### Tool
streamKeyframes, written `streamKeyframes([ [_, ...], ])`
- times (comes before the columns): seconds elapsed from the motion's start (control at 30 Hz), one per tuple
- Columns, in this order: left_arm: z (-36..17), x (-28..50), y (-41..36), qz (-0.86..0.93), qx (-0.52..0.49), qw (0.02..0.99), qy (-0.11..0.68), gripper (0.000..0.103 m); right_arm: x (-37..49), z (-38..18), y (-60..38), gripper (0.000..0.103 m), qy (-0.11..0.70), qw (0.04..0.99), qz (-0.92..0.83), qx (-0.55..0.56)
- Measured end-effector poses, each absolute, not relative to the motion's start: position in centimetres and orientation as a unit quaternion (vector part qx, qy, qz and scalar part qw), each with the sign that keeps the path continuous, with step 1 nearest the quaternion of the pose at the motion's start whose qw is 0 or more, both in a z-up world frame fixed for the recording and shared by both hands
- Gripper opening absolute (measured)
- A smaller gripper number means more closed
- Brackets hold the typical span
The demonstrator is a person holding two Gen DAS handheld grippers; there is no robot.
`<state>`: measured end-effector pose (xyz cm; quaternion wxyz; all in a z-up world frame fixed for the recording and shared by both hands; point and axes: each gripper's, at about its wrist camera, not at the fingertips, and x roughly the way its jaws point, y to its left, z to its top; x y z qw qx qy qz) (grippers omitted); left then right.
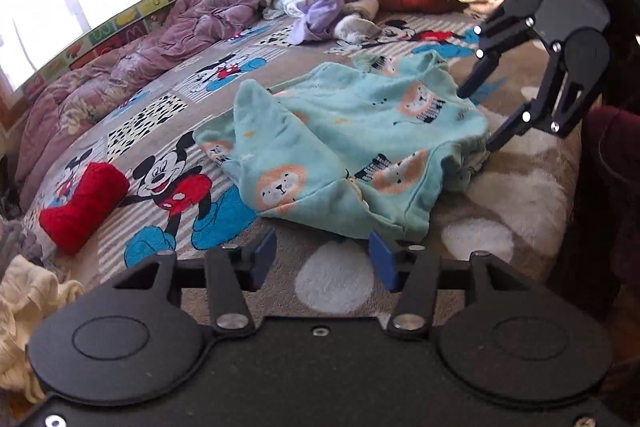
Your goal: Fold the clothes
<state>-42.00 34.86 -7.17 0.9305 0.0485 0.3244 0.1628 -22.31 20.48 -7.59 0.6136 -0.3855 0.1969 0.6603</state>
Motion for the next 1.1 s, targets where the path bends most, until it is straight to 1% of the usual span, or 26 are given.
streamKeyframes([
  [0.03, -6.7, -42.1, 35.2, 0.176, 0.006, 0.935, 0.308, 0.055, -21.2, -6.7, 20.1, 0.061, 0.214, 0.631, 0.659, -0.348],
  [0.07, -6.3, -42.1, 35.6, 0.191, -0.036, 0.937, 0.289, 0.059, -19.8, -6.1, 19.7, 0.061, 0.236, 0.653, 0.654, -0.301],
  [0.17, -4.6, -43.1, 37.3, 0.224, -0.158, 0.933, 0.233, 0.06, -15.6, -4.6, 18.1, 0.063, 0.298, 0.705, 0.627, -0.145],
  [0.2, -4.0, -43.8, 37.7, 0.231, -0.195, 0.929, 0.211, 0.063, -14.4, -4.3, 17.5, 0.064, 0.312, 0.715, 0.619, -0.091],
  [0.23, -3.3, -44.7, 38.3, 0.238, -0.234, 0.923, 0.191, 0.066, -13.6, -3.9, 16.7, 0.068, 0.322, 0.717, 0.617, -0.041],
  [0.27, -2.5, -45.8, 39.1, 0.247, -0.277, 0.912, 0.174, 0.074, -12.9, -3.5, 15.9, 0.071, 0.329, 0.716, 0.615, 0.008],
  [0.3, -1.8, -46.8, 39.8, 0.253, -0.314, 0.901, 0.159, 0.079, -12.3, -3.4, 15.3, 0.079, 0.335, 0.715, 0.612, 0.048],
  [0.33, -1.3, -47.4, 40.3, 0.254, -0.341, 0.892, 0.152, 0.081, -11.7, -3.3, 14.7, 0.086, 0.34, 0.714, 0.606, 0.085],
  [0.37, -0.8, -47.9, 40.8, 0.254, -0.364, 0.884, 0.148, 0.085, -11.0, -3.6, 14.3, 0.089, 0.351, 0.712, 0.596, 0.118],
  [0.4, -0.5, -48.1, 41.1, 0.253, -0.384, 0.876, 0.149, 0.087, -10.2, -4.1, 14.0, 0.091, 0.363, 0.71, 0.584, 0.151],
  [0.5, -0.8, -47.4, 41.5, 0.241, -0.418, 0.859, 0.168, 0.088, -8.3, -6.3, 13.3, 0.092, 0.397, 0.706, 0.543, 0.222],
  [0.6, -3.4, -43.9, 40.0, 0.242, -0.384, 0.853, 0.256, 0.088, -7.3, -9.3, 13.8, 0.092, 0.423, 0.72, 0.5, 0.229],
  [0.67, -6.0, -40.9, 37.9, 0.264, -0.311, 0.859, 0.31, 0.088, -6.9, -11.4, 14.6, 0.092, 0.436, 0.735, 0.475, 0.209],
  [0.77, -8.8, -37.0, 35.1, 0.297, -0.189, 0.864, 0.359, 0.087, -6.8, -13.7, 15.1, 0.092, 0.433, 0.753, 0.455, 0.196],
  [0.83, -9.1, -35.2, 34.5, 0.295, -0.149, 0.874, 0.356, 0.087, -6.4, -14.3, 15.4, 0.092, 0.426, 0.763, 0.448, 0.19],
  [0.93, -8.3, -32.6, 35.2, 0.287, -0.125, 0.885, 0.344, 0.087, -5.2, -14.8, 15.7, 0.092, 0.411, 0.779, 0.436, 0.182],
  [1.1, -7.0, -27.0, 37.9, 0.302, -0.069, 0.888, 0.34, 0.087, -1.6, -15.5, 15.9, 0.092, 0.408, 0.783, 0.422, 0.205],
])
